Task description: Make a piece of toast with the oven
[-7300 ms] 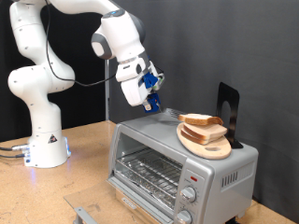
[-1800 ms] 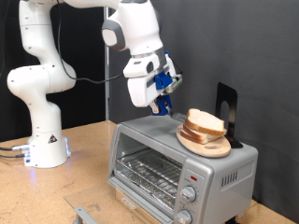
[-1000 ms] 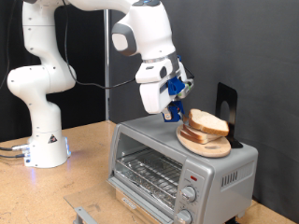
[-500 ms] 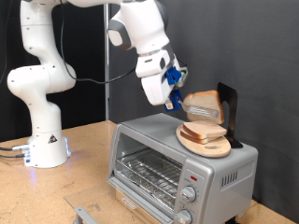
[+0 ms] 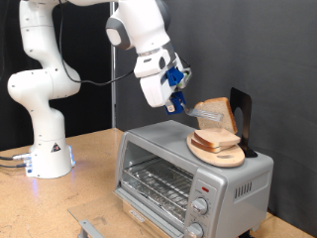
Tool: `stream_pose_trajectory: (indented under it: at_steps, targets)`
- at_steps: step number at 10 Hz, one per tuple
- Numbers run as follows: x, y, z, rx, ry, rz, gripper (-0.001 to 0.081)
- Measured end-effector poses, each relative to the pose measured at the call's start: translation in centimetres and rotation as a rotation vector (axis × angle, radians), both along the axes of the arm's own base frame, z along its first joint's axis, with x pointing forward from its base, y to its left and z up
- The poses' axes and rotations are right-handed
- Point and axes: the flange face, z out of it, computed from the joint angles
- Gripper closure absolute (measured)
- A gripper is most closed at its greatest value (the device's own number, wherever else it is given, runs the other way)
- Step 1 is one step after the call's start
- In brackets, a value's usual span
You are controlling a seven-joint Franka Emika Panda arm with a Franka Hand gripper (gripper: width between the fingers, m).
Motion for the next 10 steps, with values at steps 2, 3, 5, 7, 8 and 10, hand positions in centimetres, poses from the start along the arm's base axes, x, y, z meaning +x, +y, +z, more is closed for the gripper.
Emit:
stream_pose_trajectory:
  at_steps: [2, 3, 5, 7, 8, 10]
  targets:
    - [-0.4, -0.5, -0.3, 0.000, 0.015, -0.004, 0.0420]
    - [-0.8, -0.7, -0.5, -0.001, 0.028, -0.004, 0.0420]
    - [-1.8, -1.1, -1.6, -0.009, 0.077, 0.004, 0.0420]
    - [-3.0, -1.6, -2.9, -0.024, 0.120, 0.008, 0.0420]
    - [-3.5, -1.8, -3.5, -0.028, 0.132, 0.005, 0.0420]
    - [-4.3, -2.2, -4.5, -0.033, 0.145, -0.004, 0.0420]
